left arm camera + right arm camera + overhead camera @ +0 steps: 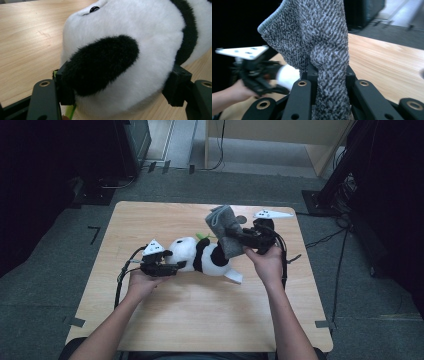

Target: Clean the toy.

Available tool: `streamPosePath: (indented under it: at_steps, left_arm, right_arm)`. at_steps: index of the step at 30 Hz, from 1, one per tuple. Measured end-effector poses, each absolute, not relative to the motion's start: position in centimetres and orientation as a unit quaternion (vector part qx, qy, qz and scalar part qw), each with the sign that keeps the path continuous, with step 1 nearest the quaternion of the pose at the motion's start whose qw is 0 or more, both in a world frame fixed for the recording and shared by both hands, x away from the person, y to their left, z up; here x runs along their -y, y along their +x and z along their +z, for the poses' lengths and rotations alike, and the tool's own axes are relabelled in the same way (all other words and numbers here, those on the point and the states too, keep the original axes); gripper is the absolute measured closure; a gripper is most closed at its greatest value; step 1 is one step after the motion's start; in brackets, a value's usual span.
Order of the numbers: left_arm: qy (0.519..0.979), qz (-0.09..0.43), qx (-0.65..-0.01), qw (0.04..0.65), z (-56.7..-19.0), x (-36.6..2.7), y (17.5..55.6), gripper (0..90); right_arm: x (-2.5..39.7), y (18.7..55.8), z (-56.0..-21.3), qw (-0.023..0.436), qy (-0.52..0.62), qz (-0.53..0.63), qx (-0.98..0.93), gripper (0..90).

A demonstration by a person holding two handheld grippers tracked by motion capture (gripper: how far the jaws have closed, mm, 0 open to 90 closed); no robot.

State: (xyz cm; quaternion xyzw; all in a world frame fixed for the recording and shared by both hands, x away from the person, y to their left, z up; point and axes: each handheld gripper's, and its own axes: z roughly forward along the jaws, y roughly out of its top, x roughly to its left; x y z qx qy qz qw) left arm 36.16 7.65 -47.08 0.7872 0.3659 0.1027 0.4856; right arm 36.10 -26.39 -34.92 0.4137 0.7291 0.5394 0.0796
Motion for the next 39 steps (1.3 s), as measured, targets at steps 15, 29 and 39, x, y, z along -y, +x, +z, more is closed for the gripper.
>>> streamPosePath:
  at_steps: [15, 29, 39]
  left_arm:
    - [0.783, 0.115, -0.367, 0.489, -47.4, -6.2, 35.0, 27.8]
    - [0.787, 0.100, -0.368, 0.485, -47.5, -6.1, 35.2, 27.9]
    - [0.788, 0.093, -0.369, 0.484, -47.5, -6.2, 35.4, 27.9]
  right_arm:
    - [16.2, 35.6, -38.7, 0.001, 0.375, 0.507, -0.776, 76.4]
    - [16.7, 36.8, -40.9, 0.007, 0.398, 0.479, -0.782, 75.4]
    - [19.2, 37.3, -40.8, 0.011, 0.421, 0.460, -0.781, 76.4]
